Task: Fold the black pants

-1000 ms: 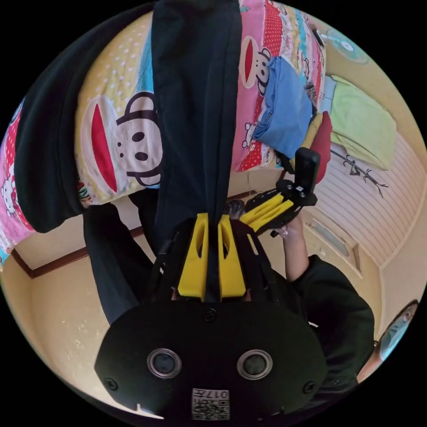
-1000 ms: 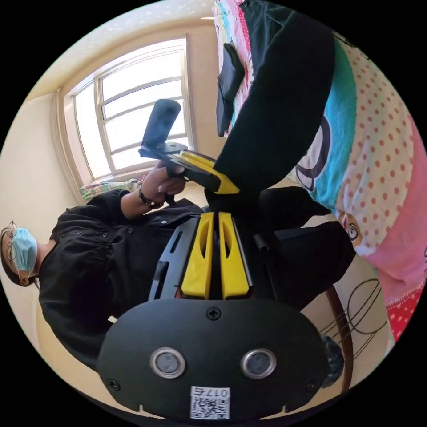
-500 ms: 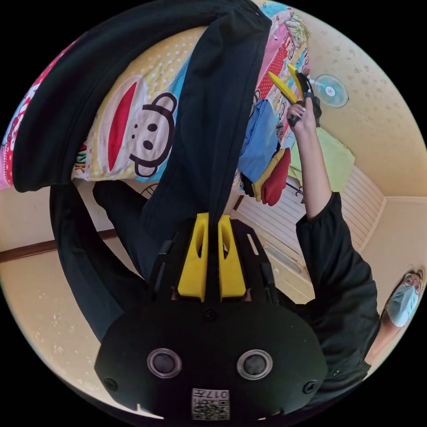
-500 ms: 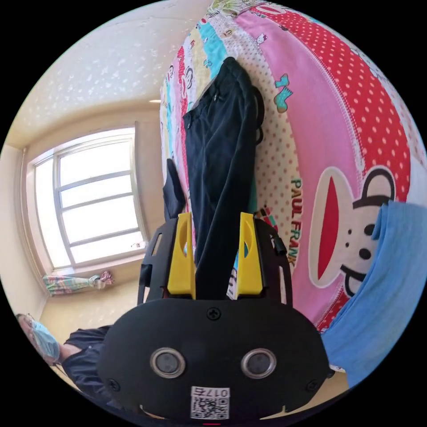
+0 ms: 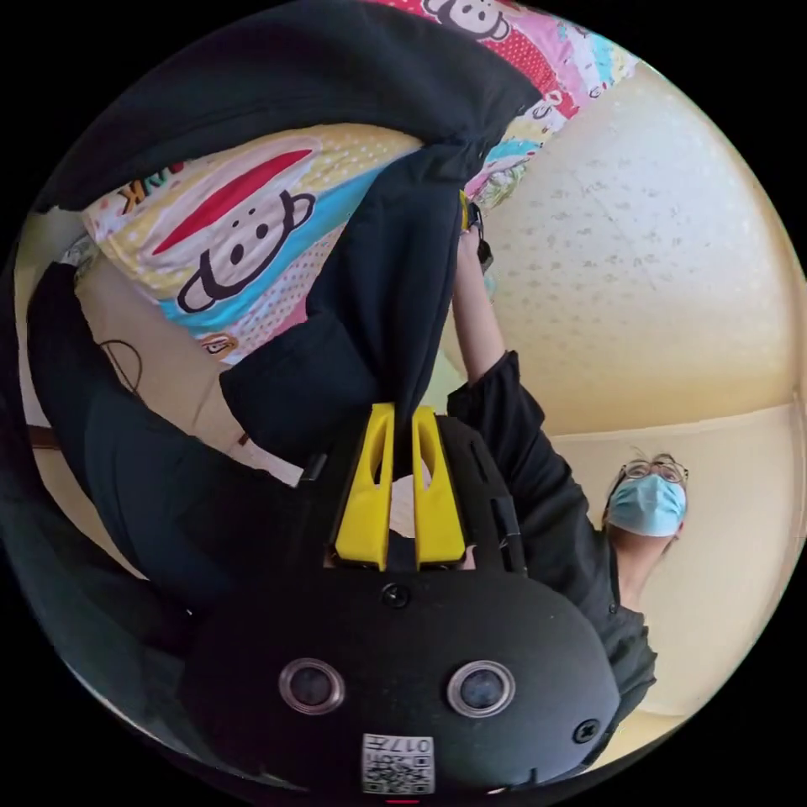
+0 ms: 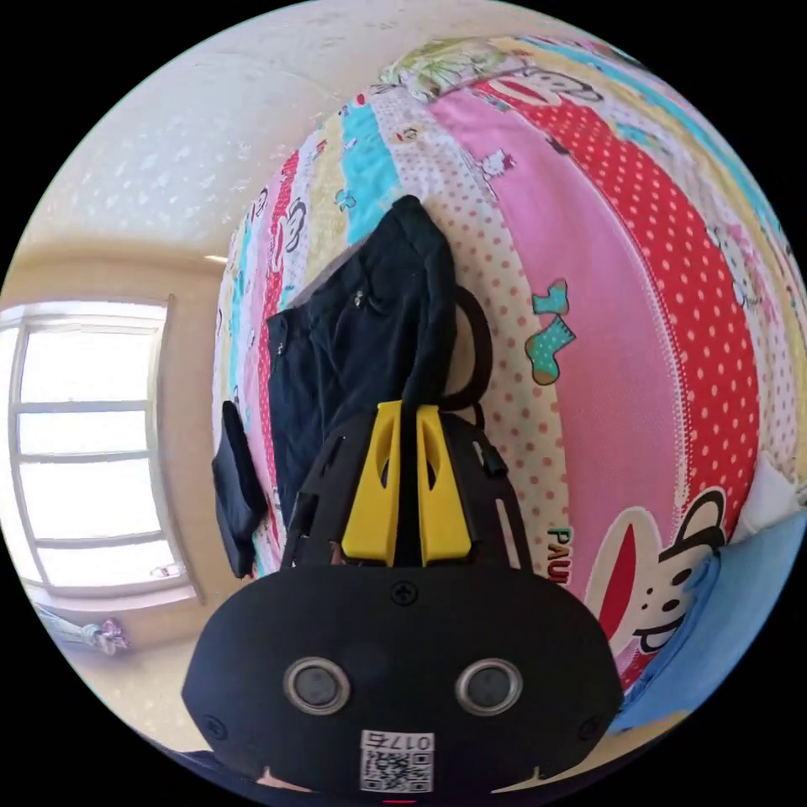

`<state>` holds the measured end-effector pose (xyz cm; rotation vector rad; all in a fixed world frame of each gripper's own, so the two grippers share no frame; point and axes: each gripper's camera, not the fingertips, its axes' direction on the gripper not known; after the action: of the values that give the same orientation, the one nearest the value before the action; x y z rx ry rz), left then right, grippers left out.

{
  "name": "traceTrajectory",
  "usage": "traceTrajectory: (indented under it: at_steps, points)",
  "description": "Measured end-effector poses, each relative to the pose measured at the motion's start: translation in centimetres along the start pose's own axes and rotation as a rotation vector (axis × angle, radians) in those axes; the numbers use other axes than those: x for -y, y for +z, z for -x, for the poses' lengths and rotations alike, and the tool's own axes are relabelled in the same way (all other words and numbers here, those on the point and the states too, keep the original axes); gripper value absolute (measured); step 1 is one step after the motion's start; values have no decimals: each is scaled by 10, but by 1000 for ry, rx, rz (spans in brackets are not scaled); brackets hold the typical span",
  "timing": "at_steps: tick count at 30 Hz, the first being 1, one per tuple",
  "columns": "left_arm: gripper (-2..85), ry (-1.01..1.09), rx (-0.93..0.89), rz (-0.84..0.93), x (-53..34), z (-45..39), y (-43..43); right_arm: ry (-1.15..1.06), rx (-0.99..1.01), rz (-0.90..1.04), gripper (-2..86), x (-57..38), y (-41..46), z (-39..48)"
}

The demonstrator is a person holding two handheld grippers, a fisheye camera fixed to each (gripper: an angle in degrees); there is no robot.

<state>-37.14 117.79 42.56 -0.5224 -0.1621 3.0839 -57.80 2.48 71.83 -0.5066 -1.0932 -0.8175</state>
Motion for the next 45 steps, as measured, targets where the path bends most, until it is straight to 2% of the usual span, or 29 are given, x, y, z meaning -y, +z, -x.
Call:
traceTrajectory:
  at_steps: [2, 5, 9, 13, 16, 20, 24, 29, 35, 40, 41, 45]
  points:
    - [41, 5, -120, -36, -5, -9, -18, -109, -33, 17, 37, 8, 9, 48]
    - [41, 67, -187, -89, -10, -23, -46, -263, 6, 36, 38, 18, 26, 129]
    - [41, 42, -239, -155, -13, -23, -85, -286, 98, 143, 52, 24, 85, 202]
    - [51, -60, -87, -302, -16, -13, -157, -285, 119, 202, 64, 4, 129, 210]
    - [55, -105, 86, -315, -16, -20, -203, -282, 235, 201, 64, -33, 129, 188]
    - [61, -84, 353, -193, -7, -51, -235, -243, 225, 267, 67, -108, 117, 130]
    - [71, 56, 501, -29, 17, -91, -229, -137, 216, 322, 94, -194, 114, 80]
    - [106, 253, 652, 197, 69, -141, -180, 27, 270, 326, 124, -279, 130, 52]
    - [121, 224, 826, 393, 94, -127, -116, 221, 474, 220, 122, -347, 148, 43]
    - [81, 85, 796, 334, 89, -115, -114, 343, 492, 217, 72, -337, 160, 28]
    - [56, 70, 799, 342, 86, -115, -114, 328, 500, 251, 52, -329, 158, 29]
    - [47, 72, 724, 417, 73, -124, -107, 145, 547, 372, 36, -302, 141, 51]
